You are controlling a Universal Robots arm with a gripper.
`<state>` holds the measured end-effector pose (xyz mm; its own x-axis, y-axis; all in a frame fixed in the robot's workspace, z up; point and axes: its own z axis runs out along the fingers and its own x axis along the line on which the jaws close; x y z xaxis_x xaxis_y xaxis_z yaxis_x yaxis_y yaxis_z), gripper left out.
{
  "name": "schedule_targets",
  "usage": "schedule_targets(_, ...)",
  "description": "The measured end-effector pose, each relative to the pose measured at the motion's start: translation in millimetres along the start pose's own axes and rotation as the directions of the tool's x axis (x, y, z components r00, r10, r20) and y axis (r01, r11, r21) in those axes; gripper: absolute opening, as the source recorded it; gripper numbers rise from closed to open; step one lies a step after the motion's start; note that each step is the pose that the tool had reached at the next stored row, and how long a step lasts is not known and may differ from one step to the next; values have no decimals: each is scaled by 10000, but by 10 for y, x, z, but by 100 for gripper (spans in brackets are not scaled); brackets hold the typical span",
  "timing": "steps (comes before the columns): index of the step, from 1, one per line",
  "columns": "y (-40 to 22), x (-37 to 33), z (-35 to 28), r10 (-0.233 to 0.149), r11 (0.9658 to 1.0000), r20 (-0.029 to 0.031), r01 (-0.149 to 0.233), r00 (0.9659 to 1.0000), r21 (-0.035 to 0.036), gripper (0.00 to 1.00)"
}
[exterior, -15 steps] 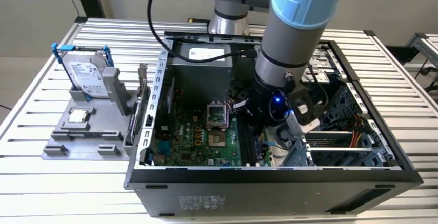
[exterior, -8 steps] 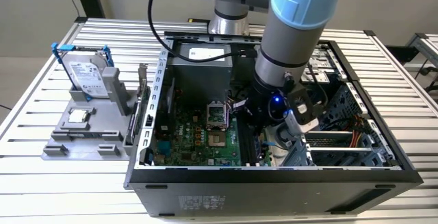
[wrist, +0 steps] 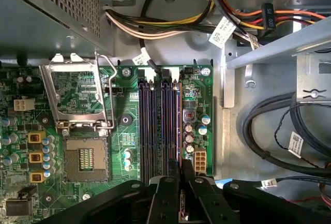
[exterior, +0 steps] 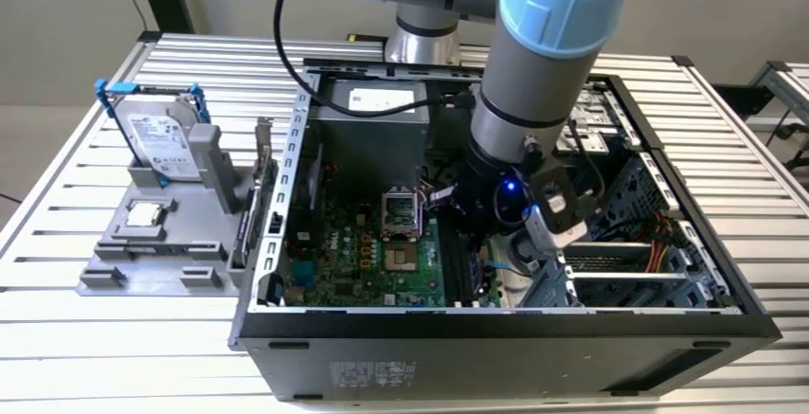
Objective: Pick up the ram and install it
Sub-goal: 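Insert the ram into the slot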
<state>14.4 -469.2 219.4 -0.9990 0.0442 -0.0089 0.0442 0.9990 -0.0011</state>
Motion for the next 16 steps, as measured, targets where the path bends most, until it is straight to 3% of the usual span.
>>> schedule_targets(16, -6, 0, 36, 23, 10000, -3, -23, 10000, 5, 0)
